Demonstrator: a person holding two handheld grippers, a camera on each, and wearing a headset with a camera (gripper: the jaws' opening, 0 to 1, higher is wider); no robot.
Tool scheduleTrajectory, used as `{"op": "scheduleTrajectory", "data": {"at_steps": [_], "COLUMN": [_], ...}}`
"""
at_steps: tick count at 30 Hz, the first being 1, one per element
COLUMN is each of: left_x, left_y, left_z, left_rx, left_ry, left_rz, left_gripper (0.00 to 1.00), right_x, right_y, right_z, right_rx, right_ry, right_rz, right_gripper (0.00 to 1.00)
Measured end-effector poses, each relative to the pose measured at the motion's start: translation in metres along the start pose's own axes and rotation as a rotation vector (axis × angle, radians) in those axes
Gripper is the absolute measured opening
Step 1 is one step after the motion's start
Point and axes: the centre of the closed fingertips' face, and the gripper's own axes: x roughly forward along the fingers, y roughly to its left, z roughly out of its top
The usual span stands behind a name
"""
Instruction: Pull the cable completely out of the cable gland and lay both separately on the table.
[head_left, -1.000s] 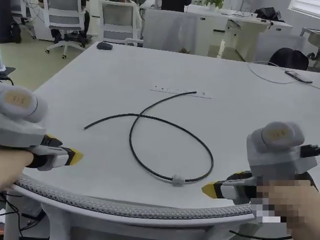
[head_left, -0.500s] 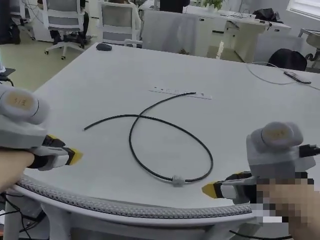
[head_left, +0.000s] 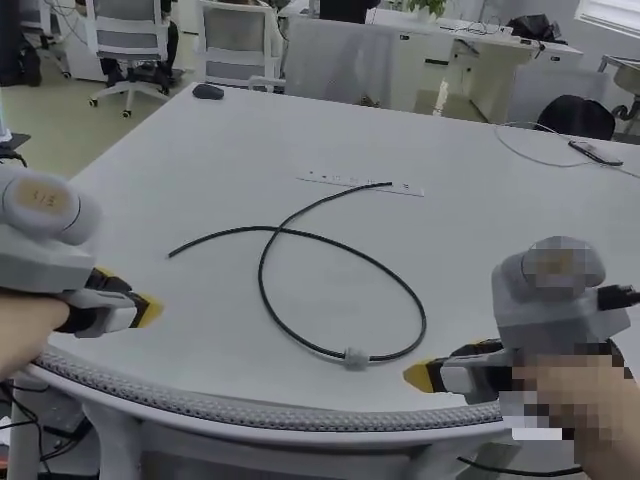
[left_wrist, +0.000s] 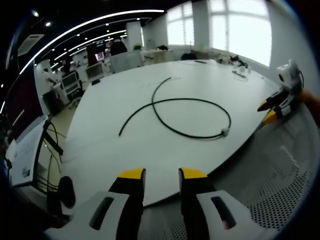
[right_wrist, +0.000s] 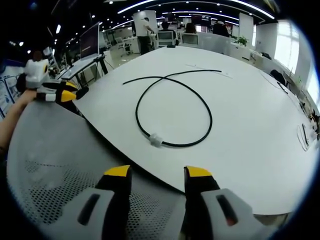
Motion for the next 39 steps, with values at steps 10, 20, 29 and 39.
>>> {"op": "scheduleTrajectory", "data": {"at_steps": [10,20,29,39], "left_x": [0.000,0.000,0.003,-0.006], "left_y": [0.000,-0.001,-0.013,-0.053], "left_z": [-0.001,-0.002,-0.004,-0.007], "left_rx": [-0.005,0.003,0.069,0.283], "left_ry": [0.007,0.013,0.040,0.088], "left_rz": [-0.002,-0.009,-0.075,-0.337], "left_gripper": [0.27,0.27,0.29,0.31], "right_x": [0.000,0.000,-0.001,0.009], "right_y": [0.000,0.001,0.006,0.039], "right_z": [0.000,0.000,0.001,0.000], "right_rx": [0.003,-0.001,-0.021,-0.405], "right_ry": [0.000,0.002,-0.006,0.128], "right_rz": [-0.001,0.002,0.029,0.317], "right_gripper": [0.44,0.43,0.41,0.39]}}
